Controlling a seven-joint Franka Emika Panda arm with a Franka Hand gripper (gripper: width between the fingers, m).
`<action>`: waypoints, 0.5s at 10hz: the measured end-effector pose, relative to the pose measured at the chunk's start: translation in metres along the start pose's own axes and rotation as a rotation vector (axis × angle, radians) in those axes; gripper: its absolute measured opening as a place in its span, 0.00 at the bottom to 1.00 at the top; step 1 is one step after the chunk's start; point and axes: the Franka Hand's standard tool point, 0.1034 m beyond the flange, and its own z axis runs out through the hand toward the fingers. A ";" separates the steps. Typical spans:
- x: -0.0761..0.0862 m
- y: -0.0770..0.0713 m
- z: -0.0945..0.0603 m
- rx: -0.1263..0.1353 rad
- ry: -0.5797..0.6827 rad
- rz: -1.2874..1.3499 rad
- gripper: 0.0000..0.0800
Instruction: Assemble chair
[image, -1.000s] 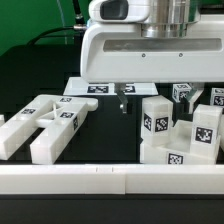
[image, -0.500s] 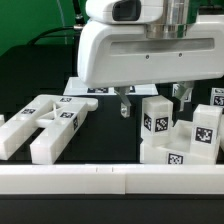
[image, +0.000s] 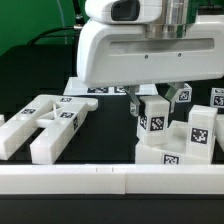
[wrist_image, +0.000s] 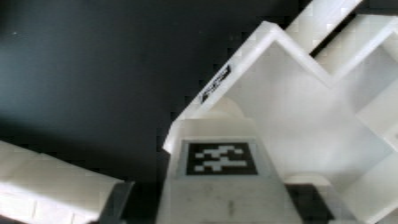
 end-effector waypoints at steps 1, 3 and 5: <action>0.000 -0.001 0.000 0.004 0.001 0.108 0.36; 0.000 0.001 0.000 0.016 0.000 0.350 0.36; -0.001 0.001 0.000 0.022 -0.003 0.566 0.36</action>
Offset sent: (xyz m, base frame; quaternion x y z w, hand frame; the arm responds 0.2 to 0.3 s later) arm 0.0006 -0.0016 0.0023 0.0218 -0.0135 0.2176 0.9757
